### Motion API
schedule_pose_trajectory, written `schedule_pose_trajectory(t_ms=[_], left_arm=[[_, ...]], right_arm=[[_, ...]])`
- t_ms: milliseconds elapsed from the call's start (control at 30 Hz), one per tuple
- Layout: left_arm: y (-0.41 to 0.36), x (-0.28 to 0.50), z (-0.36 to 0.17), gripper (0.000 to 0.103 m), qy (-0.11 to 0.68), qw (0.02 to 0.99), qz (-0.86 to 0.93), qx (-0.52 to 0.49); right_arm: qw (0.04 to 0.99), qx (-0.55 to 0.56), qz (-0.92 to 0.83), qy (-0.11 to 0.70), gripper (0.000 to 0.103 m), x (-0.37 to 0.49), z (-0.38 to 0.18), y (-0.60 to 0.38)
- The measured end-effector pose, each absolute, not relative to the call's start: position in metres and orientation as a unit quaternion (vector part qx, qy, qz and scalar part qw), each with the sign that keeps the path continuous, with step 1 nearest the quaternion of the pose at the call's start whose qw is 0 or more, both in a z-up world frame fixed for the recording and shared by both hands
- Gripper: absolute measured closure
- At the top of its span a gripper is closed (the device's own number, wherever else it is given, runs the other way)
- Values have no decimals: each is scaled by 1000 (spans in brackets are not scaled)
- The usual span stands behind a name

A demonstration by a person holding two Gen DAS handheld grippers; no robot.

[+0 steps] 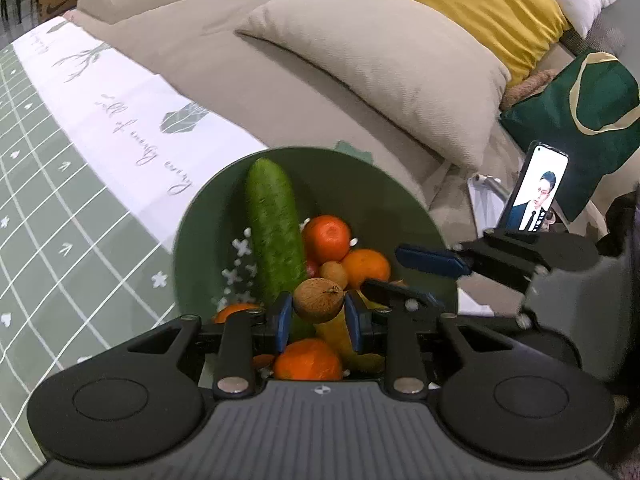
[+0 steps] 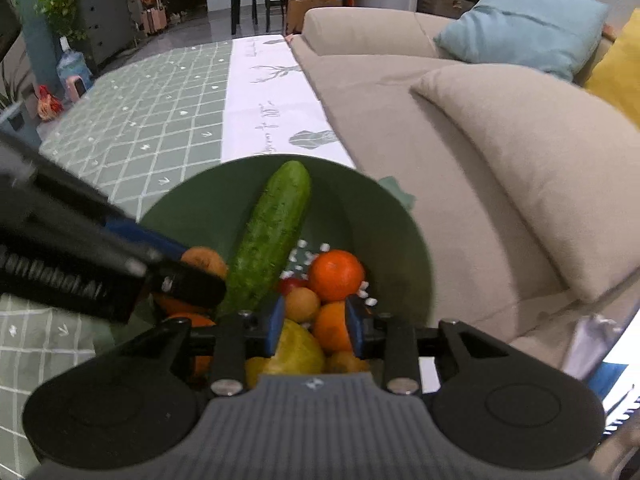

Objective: Organize fruits

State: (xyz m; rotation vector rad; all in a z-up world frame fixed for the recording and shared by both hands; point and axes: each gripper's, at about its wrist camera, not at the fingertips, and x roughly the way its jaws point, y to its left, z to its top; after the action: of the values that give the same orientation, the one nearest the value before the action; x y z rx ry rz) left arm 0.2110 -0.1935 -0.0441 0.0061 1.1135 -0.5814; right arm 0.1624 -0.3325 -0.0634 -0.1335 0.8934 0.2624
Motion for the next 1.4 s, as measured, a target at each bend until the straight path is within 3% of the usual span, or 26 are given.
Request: schedule_pose_trajectory(t_ms=[433, 600, 1000, 1267, 1400], left_arm=[[-231, 227, -68, 72, 547, 795, -263, 3], [-226, 230, -70, 54, 556, 791, -253, -11], [-171, 196, -4, 50, 482, 847, -227, 4], [-116, 143, 49, 45, 411, 892, -188, 26], [-91, 113, 63, 43, 381, 909, -167, 34]], right_arm=[[893, -72, 123, 427, 73, 146, -63, -344], [892, -71, 123, 428, 73, 148, -63, -342], [901, -71, 115, 412, 73, 134, -26, -324], [923, -38, 102, 368, 47, 104, 31, -292], [936, -21, 91, 340, 40, 82, 54, -270]])
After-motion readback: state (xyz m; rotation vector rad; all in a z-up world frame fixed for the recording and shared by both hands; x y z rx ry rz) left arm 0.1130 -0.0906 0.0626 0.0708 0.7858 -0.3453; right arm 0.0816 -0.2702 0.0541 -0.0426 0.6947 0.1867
